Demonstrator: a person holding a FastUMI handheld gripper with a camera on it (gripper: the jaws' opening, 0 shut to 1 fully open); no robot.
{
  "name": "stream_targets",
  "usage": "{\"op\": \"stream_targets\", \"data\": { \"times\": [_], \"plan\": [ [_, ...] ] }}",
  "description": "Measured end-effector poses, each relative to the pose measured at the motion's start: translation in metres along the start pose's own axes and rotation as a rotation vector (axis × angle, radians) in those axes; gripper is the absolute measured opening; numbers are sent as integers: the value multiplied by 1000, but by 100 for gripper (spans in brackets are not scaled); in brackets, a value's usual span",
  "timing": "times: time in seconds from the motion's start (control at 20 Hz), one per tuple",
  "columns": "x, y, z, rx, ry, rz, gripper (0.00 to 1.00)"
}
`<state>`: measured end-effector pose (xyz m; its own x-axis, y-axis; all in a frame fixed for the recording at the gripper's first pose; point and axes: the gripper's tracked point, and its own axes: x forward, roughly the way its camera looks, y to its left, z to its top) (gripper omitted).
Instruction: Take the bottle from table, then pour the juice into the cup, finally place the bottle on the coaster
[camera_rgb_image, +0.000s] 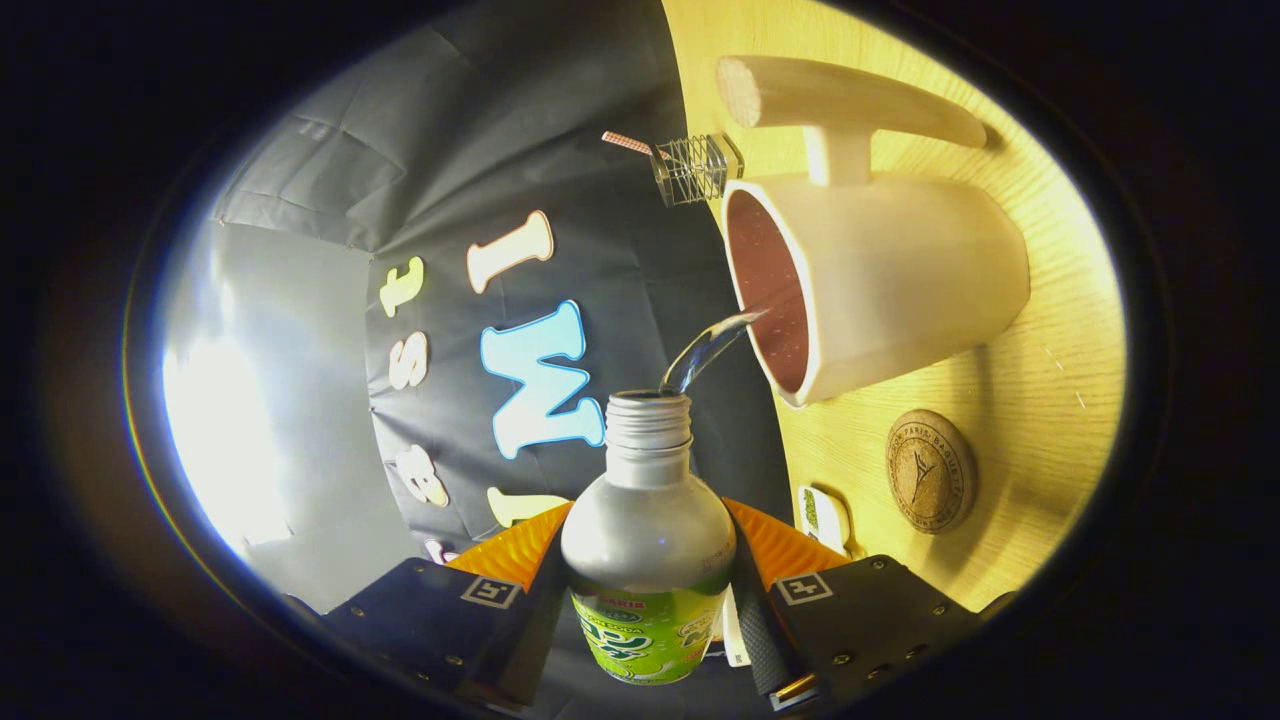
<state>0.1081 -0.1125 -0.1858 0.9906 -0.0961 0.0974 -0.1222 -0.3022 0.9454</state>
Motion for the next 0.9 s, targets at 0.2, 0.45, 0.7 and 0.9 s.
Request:
{"op": "stream_targets", "data": {
  "times": [0.2, 0.45, 0.7, 0.9],
  "plan": [
    [0, -3, -3, 15, 3, -3, 77],
    [1, -4, -3, 63, -3, 6, 77],
    [1, -2, -1, 115, -16, 25, 77],
    [-1, -7, -1, 160, -27, 20, 77]
  ]
}}
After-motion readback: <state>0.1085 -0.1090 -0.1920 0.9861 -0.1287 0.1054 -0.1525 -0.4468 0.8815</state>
